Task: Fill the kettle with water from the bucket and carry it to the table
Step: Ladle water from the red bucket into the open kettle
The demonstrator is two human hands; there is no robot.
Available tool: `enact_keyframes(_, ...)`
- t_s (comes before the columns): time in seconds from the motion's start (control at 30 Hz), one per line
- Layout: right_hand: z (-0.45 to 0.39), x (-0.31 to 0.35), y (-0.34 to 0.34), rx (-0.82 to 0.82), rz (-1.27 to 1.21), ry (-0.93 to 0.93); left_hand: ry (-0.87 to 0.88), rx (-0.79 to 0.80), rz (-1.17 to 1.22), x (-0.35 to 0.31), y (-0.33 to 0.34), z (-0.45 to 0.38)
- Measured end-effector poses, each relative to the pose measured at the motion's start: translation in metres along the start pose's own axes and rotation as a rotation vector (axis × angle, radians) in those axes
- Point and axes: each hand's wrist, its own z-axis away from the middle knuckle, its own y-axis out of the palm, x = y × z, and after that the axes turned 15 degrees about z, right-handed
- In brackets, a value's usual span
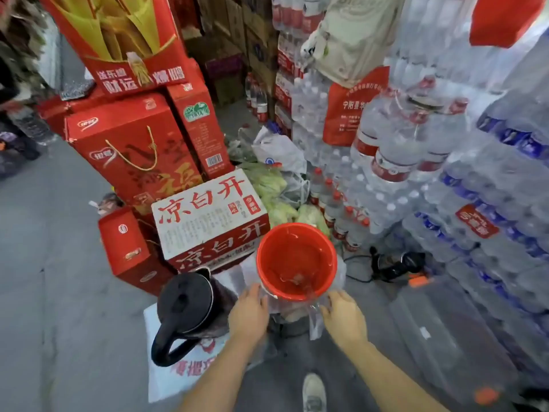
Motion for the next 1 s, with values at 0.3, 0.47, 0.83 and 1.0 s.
enact_keyframes(0.3, -0.088, 0.024, 0.025, 0.329, -0.354, 0.278, -0.131, -0.092, 0.064, -0.014, 0.032, -0.074)
enact_keyframes(0.47, -0.128, 0.029, 0.016, 0.490, -0.684, 0.419, -0.157, -0.051, 0.087, -0.008, 0.038, -0.089)
enact_keyframes(0.83, -0.126, 0.053, 0.039, 0.419, -0.921, 0.596, -0.072, 0.014, 0.068, 0.014, 0.034, -0.098)
enact_keyframes(1.0, -0.087, 0.052, 0.036, 0.295, -1.015, 0.521, -0.014, 0.049, 0.000, 0.018, 0.029, -0.099)
